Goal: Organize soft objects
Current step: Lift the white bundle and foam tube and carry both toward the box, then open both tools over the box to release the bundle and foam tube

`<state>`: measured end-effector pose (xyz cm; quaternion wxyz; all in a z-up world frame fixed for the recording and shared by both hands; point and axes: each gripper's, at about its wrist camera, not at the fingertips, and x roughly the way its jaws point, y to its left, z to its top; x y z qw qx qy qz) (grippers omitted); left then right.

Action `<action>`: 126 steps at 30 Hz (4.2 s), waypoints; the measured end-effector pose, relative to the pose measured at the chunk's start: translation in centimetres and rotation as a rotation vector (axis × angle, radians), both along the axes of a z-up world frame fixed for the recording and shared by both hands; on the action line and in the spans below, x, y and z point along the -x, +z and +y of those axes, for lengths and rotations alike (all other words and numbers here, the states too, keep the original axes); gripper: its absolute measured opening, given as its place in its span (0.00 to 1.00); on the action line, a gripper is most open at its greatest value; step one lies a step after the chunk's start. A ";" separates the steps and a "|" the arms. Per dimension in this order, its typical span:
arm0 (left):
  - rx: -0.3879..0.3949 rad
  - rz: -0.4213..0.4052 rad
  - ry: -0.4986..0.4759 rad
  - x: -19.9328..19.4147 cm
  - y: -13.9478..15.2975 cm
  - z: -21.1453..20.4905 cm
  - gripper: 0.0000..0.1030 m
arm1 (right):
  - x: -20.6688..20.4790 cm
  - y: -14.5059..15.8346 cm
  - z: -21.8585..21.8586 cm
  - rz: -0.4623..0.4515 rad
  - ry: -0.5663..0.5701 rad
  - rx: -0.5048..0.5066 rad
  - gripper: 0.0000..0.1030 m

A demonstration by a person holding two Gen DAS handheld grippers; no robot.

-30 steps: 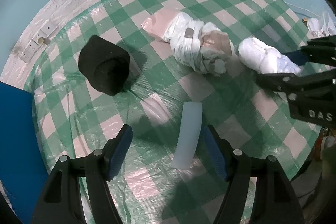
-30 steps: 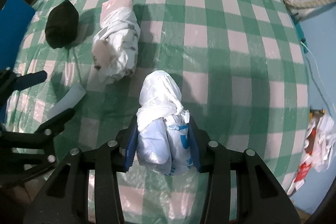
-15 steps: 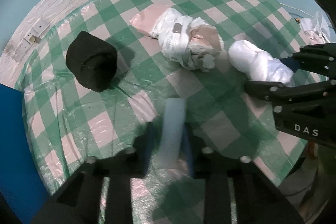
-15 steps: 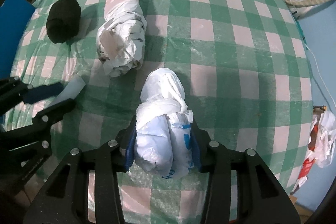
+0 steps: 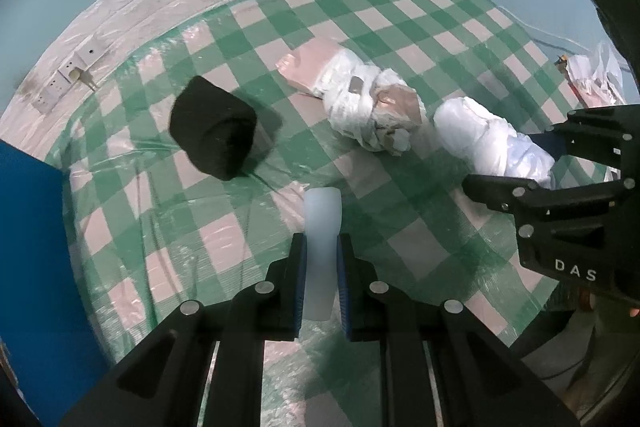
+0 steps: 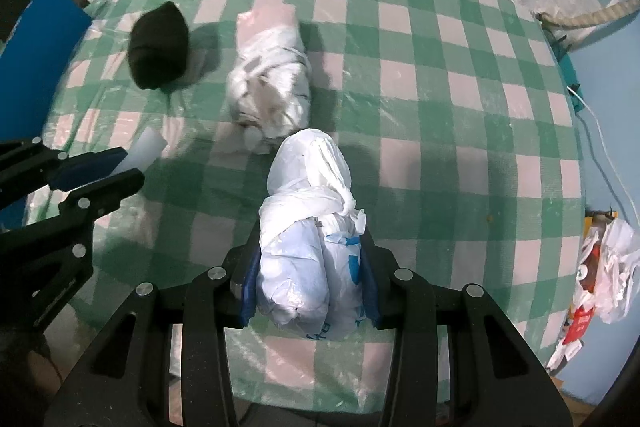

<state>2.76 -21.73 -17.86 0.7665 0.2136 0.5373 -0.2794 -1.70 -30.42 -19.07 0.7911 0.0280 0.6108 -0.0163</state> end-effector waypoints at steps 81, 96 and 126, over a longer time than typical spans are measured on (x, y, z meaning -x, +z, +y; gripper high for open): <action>-0.010 -0.276 0.423 -0.3 12.1 22.1 0.14 | -6.1 12.5 21.0 -0.227 0.347 -0.024 0.39; -0.002 -0.268 0.539 -1.6 12.0 28.2 0.14 | -8.0 11.6 27.8 -0.200 0.461 -0.027 0.39; -0.016 -0.193 0.682 -4.2 7.7 34.9 0.45 | -10.7 9.0 33.7 -0.155 0.524 -0.087 0.46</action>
